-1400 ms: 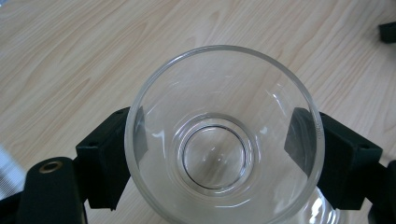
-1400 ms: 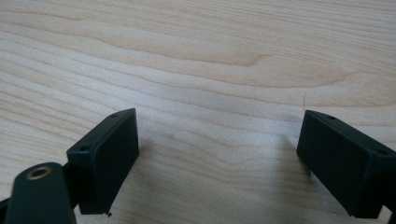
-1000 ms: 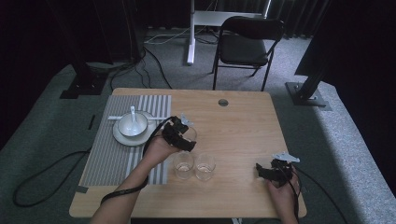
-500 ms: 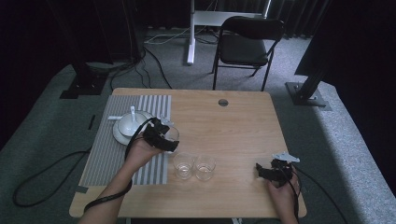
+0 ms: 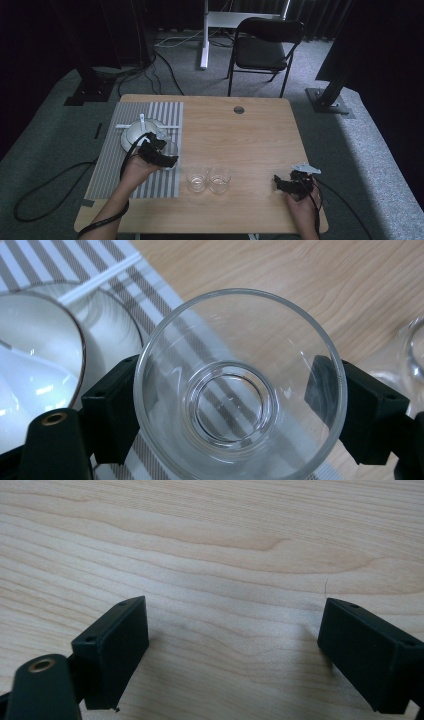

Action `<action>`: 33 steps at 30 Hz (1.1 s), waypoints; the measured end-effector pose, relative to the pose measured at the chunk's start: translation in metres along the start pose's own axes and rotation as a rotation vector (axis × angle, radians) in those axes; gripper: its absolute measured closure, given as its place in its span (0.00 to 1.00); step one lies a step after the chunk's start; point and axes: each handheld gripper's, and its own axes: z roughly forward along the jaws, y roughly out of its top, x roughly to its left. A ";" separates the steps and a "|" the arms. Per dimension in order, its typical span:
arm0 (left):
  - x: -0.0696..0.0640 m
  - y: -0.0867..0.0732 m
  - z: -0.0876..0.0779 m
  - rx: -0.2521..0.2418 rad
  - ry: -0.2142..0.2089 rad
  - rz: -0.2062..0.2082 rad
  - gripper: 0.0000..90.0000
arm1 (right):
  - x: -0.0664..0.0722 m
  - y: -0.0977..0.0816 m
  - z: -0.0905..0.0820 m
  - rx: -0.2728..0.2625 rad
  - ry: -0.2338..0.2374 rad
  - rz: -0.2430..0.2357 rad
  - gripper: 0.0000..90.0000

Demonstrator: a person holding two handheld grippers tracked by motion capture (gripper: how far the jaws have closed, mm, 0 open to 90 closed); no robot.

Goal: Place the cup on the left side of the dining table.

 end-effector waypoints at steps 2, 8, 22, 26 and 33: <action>0.003 -0.007 0.000 0.003 -0.004 -0.009 0.21 | 0.000 0.000 0.000 0.000 0.000 0.000 0.14; 0.008 -0.021 0.001 0.021 0.002 -0.031 0.21 | 0.000 0.000 0.000 0.000 0.000 0.000 0.14; 0.018 -0.047 -0.001 0.029 0.018 -0.062 0.21 | 0.000 0.000 0.000 0.000 0.000 0.000 0.14; 0.021 -0.051 -0.001 0.020 0.001 -0.062 0.21 | 0.000 0.000 0.000 0.000 0.000 0.000 0.14; 0.018 -0.055 0.000 -0.016 0.014 -0.054 0.20 | 0.000 0.000 0.000 0.000 0.000 0.000 0.14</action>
